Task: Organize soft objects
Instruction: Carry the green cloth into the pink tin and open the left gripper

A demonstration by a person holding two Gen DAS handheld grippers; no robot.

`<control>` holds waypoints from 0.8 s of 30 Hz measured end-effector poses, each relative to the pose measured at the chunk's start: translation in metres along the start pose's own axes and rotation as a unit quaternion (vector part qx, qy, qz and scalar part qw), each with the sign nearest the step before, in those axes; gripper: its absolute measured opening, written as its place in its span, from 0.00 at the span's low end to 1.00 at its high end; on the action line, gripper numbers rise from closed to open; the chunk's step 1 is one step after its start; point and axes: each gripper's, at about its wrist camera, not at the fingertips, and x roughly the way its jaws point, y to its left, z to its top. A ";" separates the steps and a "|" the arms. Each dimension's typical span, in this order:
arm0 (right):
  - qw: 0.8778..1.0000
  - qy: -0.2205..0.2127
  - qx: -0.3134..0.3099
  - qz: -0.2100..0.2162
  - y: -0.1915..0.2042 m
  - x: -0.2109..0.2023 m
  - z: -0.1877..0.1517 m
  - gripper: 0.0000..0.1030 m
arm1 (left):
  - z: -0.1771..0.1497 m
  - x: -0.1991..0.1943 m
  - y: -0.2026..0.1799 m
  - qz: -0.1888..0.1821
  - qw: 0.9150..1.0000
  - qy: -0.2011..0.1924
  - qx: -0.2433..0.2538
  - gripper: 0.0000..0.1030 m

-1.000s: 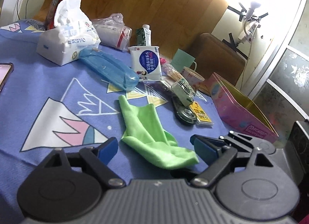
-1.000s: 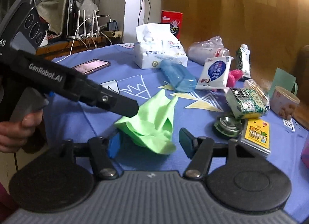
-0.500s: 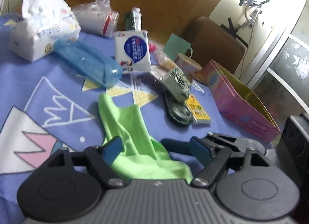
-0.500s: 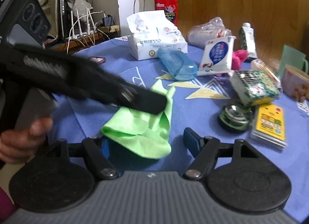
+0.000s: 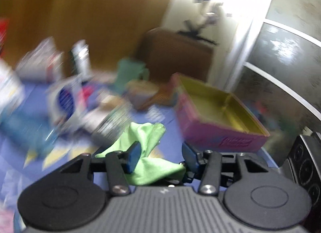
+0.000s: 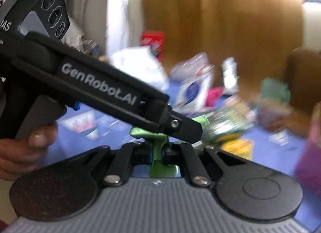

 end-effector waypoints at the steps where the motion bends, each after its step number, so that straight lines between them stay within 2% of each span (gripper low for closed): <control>1: 1.000 -0.013 -0.004 -0.018 -0.008 -0.007 0.003 0.11 | 0.010 0.008 -0.014 -0.006 1.000 -0.006 0.020 0.44; 5: 0.994 -0.048 -0.004 -0.094 -0.052 -0.034 0.013 0.11 | 0.040 0.048 -0.070 -0.033 0.996 -0.018 0.078 0.45; 11: 0.981 -0.053 0.019 -0.184 -0.120 -0.066 0.004 0.11 | 0.054 0.114 -0.135 -0.081 0.991 0.003 0.105 0.45; 14: 0.972 -0.030 0.035 -0.231 -0.153 -0.066 -0.007 0.11 | 0.049 0.142 -0.153 -0.076 0.991 0.023 0.106 0.55; 16: 0.966 -0.007 0.060 -0.253 -0.178 -0.066 -0.017 0.11 | 0.044 0.155 -0.158 -0.061 0.992 0.033 0.103 0.67; 18: 0.959 0.021 0.092 -0.267 -0.201 -0.064 -0.026 0.15 | 0.040 0.163 -0.157 -0.052 0.993 0.042 0.096 0.75; 19: 0.956 0.028 0.110 -0.272 -0.208 -0.064 -0.031 0.19 | 0.037 0.165 -0.156 -0.048 0.993 0.045 0.093 0.79; 20: 0.953 0.033 0.130 -0.273 -0.217 -0.065 -0.034 0.36 | 0.036 0.164 -0.154 -0.044 0.994 0.046 0.092 0.80; 21: 0.950 0.030 0.143 -0.277 -0.218 -0.064 -0.038 0.46 | 0.035 0.163 -0.151 -0.042 0.994 0.047 0.092 0.82; 22: 0.947 0.025 0.153 -0.283 -0.221 -0.067 -0.040 0.63 | 0.035 0.161 -0.148 -0.041 0.994 0.046 0.091 0.84; 23: 0.945 0.021 0.163 -0.284 -0.225 -0.069 -0.041 0.75 | 0.034 0.157 -0.145 -0.040 0.994 0.043 0.089 0.85; 24: 0.943 0.015 0.171 -0.284 -0.226 -0.072 -0.041 0.76 | 0.034 0.152 -0.141 -0.040 0.995 0.040 0.086 0.86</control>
